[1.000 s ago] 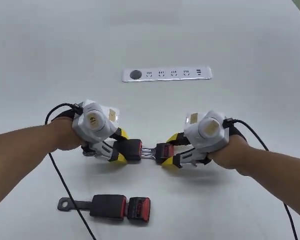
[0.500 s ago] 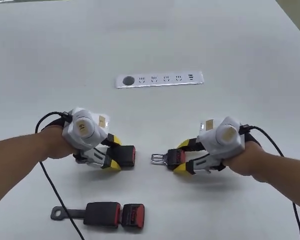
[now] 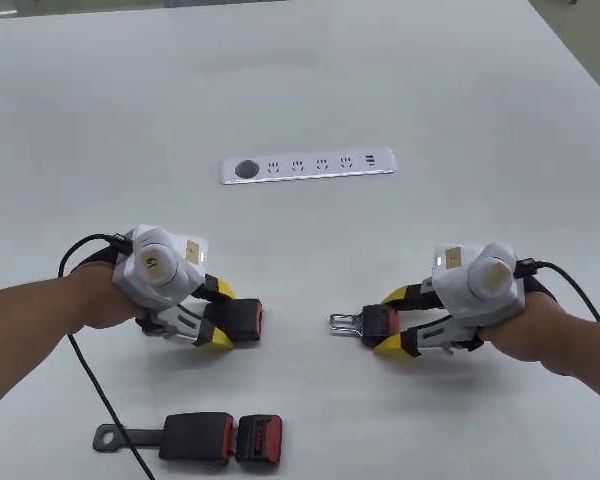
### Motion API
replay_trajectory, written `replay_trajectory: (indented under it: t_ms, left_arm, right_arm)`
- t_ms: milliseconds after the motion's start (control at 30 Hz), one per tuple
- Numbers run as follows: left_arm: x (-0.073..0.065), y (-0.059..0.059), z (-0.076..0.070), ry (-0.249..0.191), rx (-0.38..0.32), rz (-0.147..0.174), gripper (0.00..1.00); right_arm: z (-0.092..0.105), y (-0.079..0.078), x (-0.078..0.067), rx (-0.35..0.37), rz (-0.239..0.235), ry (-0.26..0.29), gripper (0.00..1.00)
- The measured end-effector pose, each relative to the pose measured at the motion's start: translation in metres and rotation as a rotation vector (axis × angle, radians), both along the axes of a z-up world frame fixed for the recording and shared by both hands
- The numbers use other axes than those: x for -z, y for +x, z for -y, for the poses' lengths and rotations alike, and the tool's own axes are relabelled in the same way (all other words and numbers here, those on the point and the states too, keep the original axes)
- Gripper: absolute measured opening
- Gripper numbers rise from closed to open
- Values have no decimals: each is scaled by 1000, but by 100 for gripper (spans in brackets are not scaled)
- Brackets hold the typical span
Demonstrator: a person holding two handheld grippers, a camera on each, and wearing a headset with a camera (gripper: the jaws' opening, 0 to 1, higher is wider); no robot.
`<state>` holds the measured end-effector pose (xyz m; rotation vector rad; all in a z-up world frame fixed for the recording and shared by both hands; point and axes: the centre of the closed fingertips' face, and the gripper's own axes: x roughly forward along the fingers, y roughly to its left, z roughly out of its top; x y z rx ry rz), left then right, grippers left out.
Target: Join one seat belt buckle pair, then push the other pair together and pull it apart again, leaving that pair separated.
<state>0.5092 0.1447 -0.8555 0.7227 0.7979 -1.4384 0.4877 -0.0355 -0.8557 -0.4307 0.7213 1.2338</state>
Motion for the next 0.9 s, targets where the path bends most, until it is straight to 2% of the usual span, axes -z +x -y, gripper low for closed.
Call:
replay_trajectory:
  t_ms: [333, 567, 633, 667, 700, 767, 800, 833, 867, 900]
  left_arm:
    - [0, -1, -1, 11, 12, -5, 35]
    - [0, -1, 0, 21, 21, 1, 36]
    - [1, 0, 0, 30, 22, 0, 36]
    - [1, -3, -1, 49, 49, -5, 38]
    - [1, -6, -1, 64, 76, -12, 41]
    - [1, -7, -4, 104, 96, -3, 44]
    - [0, -5, -4, 111, 82, 1, 44]
    - [-2, -3, -3, 105, 68, 4, 45]
    - [-11, 0, 5, 46, 22, -1, 46]
    - [-16, 2, 8, 16, -8, -3, 51]
  right_arm:
    - [19, -5, 1, 13, -5, -5, 35]
    - [19, -5, 1, 15, -7, -6, 36]
    - [18, -5, 1, 6, -2, -21, 36]
    - [18, -5, 1, 3, 1, -29, 37]
    - [17, -5, 1, 6, 2, -32, 39]
    - [14, -4, 2, 11, 12, -27, 52]
    - [15, -5, 2, 15, 3, -29, 58]
    - [14, -5, 2, 14, 10, -38, 61]
    - [16, -4, 2, 14, 24, -55, 60]
    - [15, -4, -1, 15, 37, -51, 60]
